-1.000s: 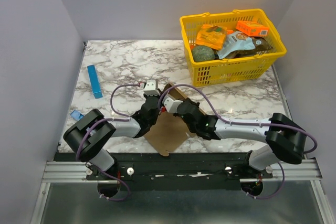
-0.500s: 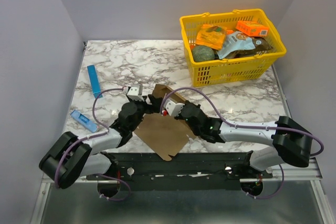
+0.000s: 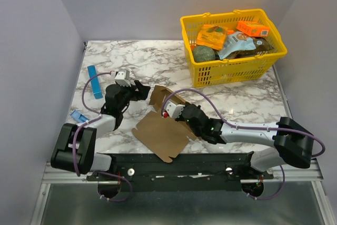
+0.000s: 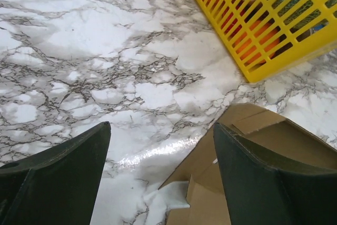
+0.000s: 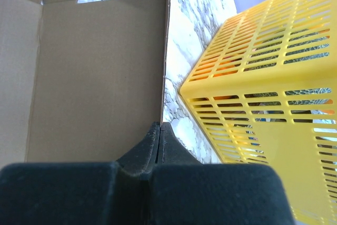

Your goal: Fold the paper box

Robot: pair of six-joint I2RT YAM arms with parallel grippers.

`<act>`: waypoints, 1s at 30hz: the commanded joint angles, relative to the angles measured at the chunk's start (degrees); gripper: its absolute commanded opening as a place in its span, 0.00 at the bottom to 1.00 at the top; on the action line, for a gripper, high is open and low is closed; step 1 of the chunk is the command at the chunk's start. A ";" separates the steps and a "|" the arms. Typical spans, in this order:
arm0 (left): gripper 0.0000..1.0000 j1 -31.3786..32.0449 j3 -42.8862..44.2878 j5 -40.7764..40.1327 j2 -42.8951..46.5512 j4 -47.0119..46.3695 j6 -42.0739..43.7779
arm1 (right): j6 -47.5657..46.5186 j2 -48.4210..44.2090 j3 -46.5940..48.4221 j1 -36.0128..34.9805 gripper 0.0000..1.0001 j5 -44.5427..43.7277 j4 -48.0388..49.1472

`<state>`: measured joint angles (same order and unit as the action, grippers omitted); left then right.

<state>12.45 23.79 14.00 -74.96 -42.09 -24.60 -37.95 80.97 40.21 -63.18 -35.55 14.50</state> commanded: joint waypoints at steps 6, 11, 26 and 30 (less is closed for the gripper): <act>0.82 -1.28 6.09 6.74 -8.80 6.40 2.45 | 0.69 -0.20 -1.01 -0.28 0.01 2.06 -0.27; 0.81 -0.59 3.11 8.50 -8.54 5.08 2.27 | 0.16 0.86 -0.74 -0.28 0.01 1.71 0.00; 0.57 1.44 -2.96 12.71 -4.23 -0.09 0.52 | -0.54 1.12 -0.30 -0.28 0.01 1.10 0.26; 0.51 1.53 -4.80 14.65 -4.58 -3.17 -0.80 | -0.98 1.56 -0.22 -0.37 0.01 0.66 0.26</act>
<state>13.26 21.78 23.86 -79.22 -44.64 -24.56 -38.41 81.10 40.21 -63.18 -35.18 14.50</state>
